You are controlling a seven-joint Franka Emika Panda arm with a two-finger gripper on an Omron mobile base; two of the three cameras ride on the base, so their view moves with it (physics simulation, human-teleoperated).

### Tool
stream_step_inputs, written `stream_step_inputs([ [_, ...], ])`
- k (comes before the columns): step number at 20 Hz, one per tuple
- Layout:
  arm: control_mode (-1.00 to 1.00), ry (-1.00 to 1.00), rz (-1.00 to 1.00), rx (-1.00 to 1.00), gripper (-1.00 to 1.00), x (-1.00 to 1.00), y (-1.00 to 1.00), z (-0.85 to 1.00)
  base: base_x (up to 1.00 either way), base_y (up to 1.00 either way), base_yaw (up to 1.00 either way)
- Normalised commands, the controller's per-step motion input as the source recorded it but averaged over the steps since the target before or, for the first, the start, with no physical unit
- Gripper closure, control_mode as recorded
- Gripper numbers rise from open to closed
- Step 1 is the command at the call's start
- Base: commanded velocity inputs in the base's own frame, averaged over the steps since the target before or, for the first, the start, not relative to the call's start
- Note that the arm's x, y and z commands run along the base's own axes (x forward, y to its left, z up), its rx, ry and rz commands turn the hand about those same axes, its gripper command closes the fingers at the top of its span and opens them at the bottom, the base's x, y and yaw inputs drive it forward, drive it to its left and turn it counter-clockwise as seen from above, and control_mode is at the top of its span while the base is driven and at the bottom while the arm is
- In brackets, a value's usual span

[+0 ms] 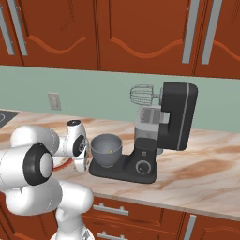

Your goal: Add butter and sugar cubes to the stand mixer bowl and then turn on the stand mixer to begin making frosting.

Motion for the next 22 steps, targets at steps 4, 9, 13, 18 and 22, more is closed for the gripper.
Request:
stream_step_inputs([
  [4,-1.00,0.00,0.00,0.00,-1.00,0.10,0.00,-0.17,0.00,0.00,0.00],
  [9,-1.00,0.00,0.00,0.00,-1.00,0.00,0.00,-0.24,0.00,0.00,0.00],
  [13,-1.00,0.00,0.00,0.00,1.00,0.00,0.00,-0.29,0.00,0.00,0.00],
  [18,-1.00,-0.02,0.00,0.01,1.00,0.00,0.00,-0.27,0.00,0.00,0.00],
  [22,-1.00,-0.07,0.00,0.02,1.00,0.00,0.00,-0.22,0.00,0.00,0.00],
])
